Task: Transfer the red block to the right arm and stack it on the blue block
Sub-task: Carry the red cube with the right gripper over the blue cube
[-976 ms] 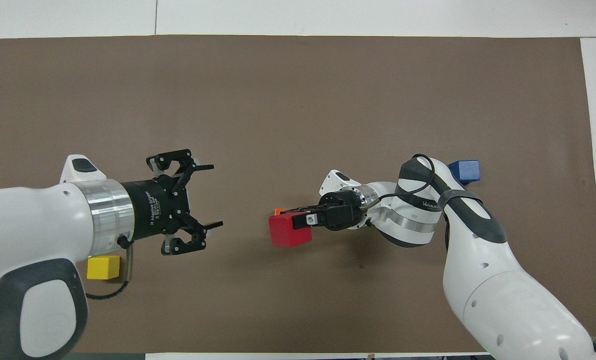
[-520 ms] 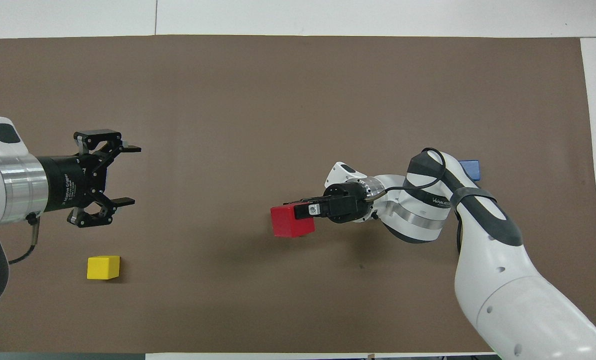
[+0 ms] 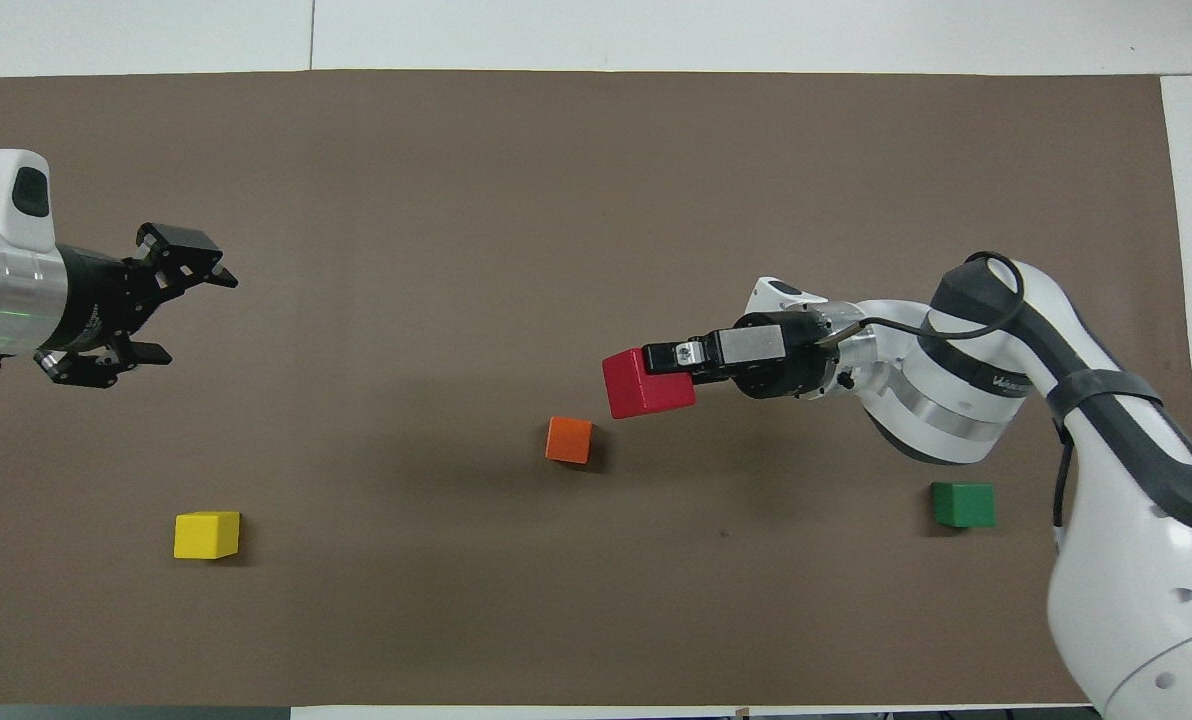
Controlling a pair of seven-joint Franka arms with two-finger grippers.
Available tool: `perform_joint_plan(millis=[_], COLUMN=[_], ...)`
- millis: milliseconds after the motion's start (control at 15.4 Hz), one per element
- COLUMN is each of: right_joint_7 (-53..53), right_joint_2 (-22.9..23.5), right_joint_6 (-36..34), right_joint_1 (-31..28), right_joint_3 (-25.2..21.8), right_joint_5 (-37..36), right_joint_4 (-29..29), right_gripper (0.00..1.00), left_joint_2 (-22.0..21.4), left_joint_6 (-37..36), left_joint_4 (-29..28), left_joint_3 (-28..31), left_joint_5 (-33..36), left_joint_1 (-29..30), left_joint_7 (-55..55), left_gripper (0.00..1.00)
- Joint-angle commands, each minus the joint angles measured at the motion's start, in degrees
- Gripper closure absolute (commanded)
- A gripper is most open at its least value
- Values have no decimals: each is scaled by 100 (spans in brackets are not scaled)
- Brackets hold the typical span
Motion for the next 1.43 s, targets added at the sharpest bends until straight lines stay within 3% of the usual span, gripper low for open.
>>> perform_joint_plan(millis=[0,130,455,715,846,1106,1236,1366], right_joint_7=[651,1117,1953,2174,2427,3121,3474,3484], right_joint_2=[-475,-686,-1117,-1171,-1249,-1250,-1267,-1259], right_joint_6=[478,742,1051,1042,1068,1349,1542,1832], right_joint_1=[-378,-616,-933,-1249,-1276,-1223,-1188,-1171], right_joint_3=[21,21,4,4,4,12,74,100], right_joint_5=[-811,-1540,-3148,-4949,-5888,-7613,-8649,-9371], right_joint_4=[84,303,752,1322,1638,2350,2431,2431], right_gripper=[100,100,100,100,100,100,100,100], left_joint_2=[193,158,-87,-202,-298,-378,-99,393], left_joint_6=[-607,-756,-1188,-1223,-1651,-1619,-1635,-2240], left_joint_4=[484,519,687,485,476,572,1061,1844], left_joint_3=[-43,-34,36,19,36,36,54,45], left_joint_5=[941,1313,1323,1279,1261,1235,1130,1182], left_joint_1=[91,91,178,134,143,152,135,56], left_joint_7=[1180,1560,2010,1949,2097,3126,3205,3223], left_gripper=[0,0,0,0,0,0,0,0])
